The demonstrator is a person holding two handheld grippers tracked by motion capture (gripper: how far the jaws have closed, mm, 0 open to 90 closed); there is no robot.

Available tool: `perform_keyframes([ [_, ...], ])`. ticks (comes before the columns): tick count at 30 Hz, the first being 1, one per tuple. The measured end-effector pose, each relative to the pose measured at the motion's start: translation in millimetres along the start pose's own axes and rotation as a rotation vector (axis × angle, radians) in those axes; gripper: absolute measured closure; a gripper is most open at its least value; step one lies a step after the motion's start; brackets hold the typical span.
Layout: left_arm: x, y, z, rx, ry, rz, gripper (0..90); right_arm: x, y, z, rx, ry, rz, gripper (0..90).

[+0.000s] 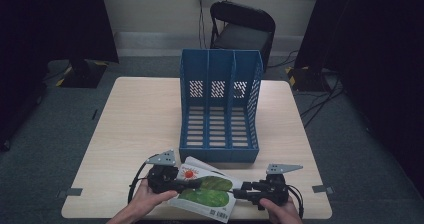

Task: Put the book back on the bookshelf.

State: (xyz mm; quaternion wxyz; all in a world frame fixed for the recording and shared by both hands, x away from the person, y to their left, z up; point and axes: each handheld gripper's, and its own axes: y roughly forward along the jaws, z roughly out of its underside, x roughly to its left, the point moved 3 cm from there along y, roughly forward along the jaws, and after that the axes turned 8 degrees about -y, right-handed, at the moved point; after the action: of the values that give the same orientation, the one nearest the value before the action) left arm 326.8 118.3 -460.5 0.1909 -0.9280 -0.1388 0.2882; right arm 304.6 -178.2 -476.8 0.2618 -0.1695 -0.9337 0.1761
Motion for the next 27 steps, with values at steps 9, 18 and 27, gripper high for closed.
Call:
perform_keyframes([
  [9,-0.1,3.0,2.8,0.026,0.002,0.021,66.3,4.9,-0.2,-3.3,-0.017,-0.054,-0.001,59.9],
  [18,-7.4,9.8,3.9,0.048,0.032,0.059,68.9,9.5,0.7,-5.9,-0.028,-0.102,-0.012,62.1],
  [27,-6.7,9.3,4.7,0.046,0.033,0.068,68.0,13.1,0.2,-6.5,-0.017,-0.142,-0.022,63.5],
])
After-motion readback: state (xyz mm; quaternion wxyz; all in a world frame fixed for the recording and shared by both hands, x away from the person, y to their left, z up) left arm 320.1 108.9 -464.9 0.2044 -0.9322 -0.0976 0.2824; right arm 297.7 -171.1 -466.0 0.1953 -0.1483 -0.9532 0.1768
